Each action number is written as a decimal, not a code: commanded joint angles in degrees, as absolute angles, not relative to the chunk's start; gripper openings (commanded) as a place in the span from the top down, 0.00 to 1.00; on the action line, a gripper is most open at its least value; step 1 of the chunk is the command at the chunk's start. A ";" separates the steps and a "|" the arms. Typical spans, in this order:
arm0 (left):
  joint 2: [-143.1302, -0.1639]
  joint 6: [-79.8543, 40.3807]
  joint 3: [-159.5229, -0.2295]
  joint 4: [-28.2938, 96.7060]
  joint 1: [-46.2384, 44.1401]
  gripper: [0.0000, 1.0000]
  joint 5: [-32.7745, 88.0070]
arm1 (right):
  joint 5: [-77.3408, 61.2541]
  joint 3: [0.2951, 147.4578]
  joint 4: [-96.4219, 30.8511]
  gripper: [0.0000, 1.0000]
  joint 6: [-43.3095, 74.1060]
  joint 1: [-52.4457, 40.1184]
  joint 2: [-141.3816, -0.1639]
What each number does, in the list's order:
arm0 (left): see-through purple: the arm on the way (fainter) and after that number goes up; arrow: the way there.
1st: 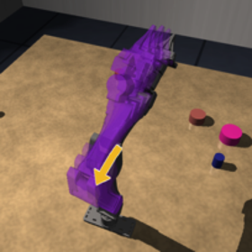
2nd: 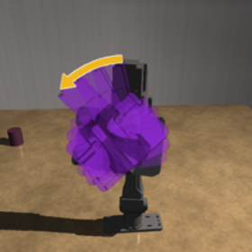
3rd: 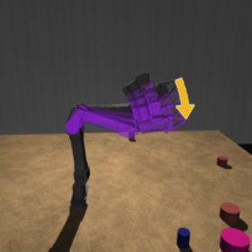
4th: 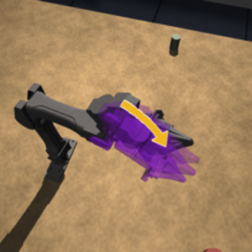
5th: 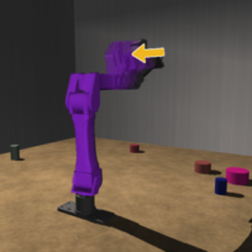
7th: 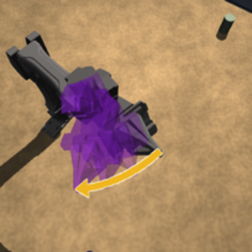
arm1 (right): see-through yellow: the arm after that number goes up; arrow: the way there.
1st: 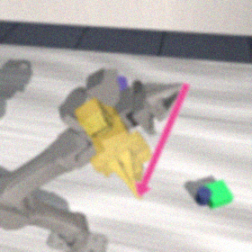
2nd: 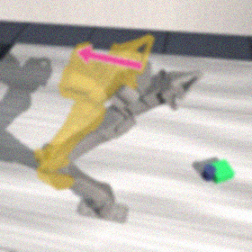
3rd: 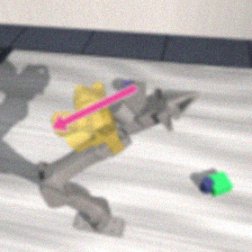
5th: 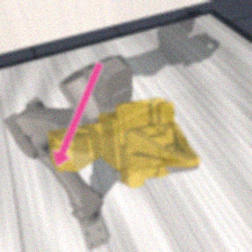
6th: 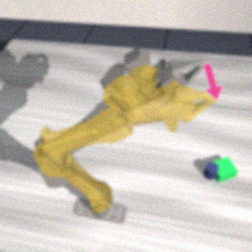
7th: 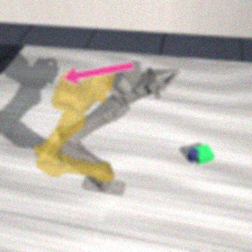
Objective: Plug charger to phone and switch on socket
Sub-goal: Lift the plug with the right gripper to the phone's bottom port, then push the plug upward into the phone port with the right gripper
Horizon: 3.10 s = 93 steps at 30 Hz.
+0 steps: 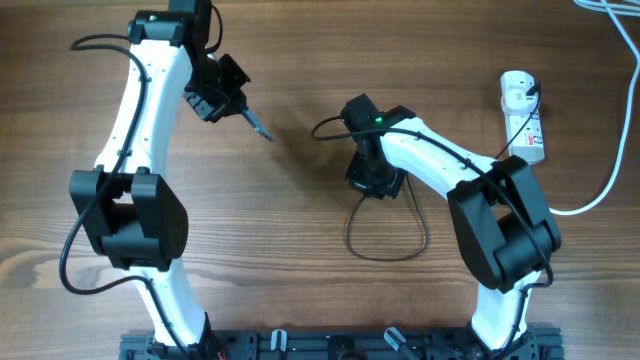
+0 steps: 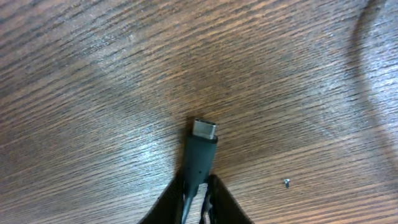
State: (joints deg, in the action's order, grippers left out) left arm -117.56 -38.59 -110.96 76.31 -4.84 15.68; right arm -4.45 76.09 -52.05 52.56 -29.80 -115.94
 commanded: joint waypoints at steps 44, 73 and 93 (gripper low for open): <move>-117.89 -11.16 -111.37 58.50 -12.16 0.96 53.54 | -26.30 77.10 -41.21 0.96 27.66 -30.89 -88.51; -117.89 -10.68 -111.37 59.31 -12.71 0.96 57.65 | -23.83 77.10 -39.70 0.96 31.68 -30.92 -88.66; -117.89 -10.63 -111.37 58.67 -12.71 0.96 59.51 | -25.52 77.10 -40.05 0.96 31.70 -30.92 -88.66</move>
State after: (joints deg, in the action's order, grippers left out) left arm -117.56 -11.03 -110.96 59.05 -12.38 55.48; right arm -24.40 76.07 -40.18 31.29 -30.87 -89.43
